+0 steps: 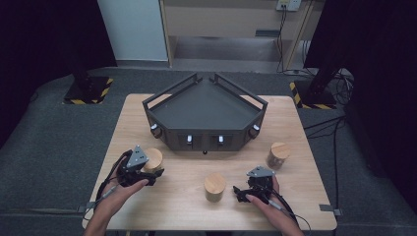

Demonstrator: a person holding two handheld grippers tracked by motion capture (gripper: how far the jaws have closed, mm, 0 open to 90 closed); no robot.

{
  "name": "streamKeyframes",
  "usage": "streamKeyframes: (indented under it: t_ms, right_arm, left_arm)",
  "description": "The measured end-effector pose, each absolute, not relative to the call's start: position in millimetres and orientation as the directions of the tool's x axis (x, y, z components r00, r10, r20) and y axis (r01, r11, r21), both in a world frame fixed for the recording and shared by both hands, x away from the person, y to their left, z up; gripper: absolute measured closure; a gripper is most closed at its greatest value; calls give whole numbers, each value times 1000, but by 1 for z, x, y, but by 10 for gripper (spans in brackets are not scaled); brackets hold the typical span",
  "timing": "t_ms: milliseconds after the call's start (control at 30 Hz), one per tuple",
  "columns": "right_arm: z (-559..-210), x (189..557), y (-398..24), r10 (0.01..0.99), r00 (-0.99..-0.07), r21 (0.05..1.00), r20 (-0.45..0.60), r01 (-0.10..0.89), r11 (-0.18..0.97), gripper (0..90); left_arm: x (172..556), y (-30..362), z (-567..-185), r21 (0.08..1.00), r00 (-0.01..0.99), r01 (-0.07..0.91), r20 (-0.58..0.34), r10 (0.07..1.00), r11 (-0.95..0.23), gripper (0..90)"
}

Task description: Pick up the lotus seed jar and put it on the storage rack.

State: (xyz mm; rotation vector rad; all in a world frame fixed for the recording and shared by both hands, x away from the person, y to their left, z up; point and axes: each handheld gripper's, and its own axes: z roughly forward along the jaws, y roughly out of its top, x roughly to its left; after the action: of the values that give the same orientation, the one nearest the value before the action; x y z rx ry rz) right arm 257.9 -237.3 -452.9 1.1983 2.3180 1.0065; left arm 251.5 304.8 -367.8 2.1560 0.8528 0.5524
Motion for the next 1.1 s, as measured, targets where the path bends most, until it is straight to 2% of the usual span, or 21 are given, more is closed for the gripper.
streamKeyframes:
  t_ms: [1100]
  right_arm:
    - [-453, 258, -237, 811, -585, 724, 19, 568, 392, 7]
  left_arm:
    - [268, 299, -347, 757, 705, 387, 125, 698, -527, 244]
